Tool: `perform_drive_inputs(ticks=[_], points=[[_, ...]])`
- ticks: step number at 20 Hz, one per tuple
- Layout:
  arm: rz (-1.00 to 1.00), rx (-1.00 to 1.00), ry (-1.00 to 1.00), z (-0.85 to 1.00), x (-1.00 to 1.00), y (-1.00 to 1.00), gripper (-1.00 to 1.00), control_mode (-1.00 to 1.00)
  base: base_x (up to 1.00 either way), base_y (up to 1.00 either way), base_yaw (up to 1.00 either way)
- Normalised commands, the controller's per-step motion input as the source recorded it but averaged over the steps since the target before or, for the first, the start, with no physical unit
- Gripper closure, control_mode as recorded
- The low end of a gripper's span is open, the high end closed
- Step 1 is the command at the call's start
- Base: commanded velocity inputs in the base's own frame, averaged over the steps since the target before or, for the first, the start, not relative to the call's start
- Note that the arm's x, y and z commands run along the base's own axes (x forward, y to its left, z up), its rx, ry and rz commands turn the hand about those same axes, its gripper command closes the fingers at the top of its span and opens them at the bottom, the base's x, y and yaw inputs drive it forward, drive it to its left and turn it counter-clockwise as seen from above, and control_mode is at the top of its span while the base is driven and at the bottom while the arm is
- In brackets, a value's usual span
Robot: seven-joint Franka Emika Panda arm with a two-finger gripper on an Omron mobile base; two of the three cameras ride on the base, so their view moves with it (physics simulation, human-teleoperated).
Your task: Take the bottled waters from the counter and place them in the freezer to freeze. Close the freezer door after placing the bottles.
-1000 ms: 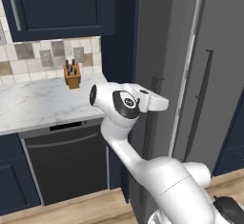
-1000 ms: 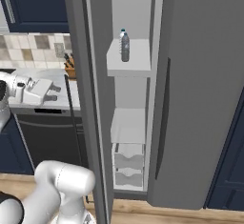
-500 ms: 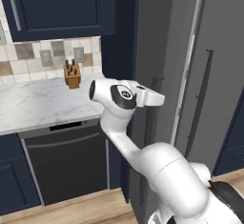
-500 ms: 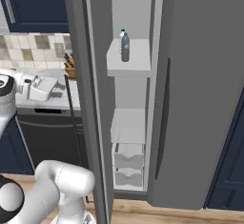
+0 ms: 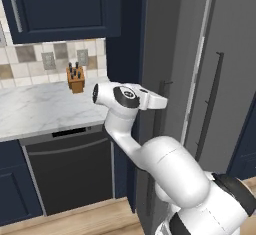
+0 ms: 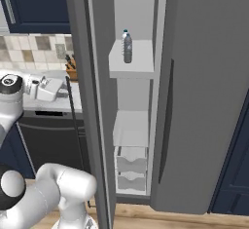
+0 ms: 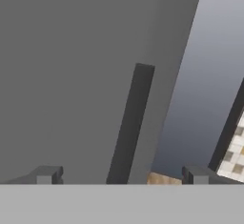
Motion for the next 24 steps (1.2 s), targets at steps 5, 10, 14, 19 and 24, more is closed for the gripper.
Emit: perform_drive_inputs(ticks=[5,10,14,19,24], points=[[-0.02,0.0,0.01,-0.14,0.12,-0.04,-1.0,-1.0,0.0,0.0,0.0],[-0.02,0.0,0.02,-0.11,0.12,-0.17,-1.0,-1.0,0.0,0.0,0.0],[-0.01,0.0,0.0,-0.02,0.13,-0.28,-1.0,-1.0,0.0,0.0,0.0],[0.0,0.02,0.0,0.0,0.04,-0.39,-1.0,-1.0,0.0,0.0,0.0],[0.04,0.17,0.02,0.02,0.02,-0.43,-1.0,-1.0,0.0,0.0,0.0]])
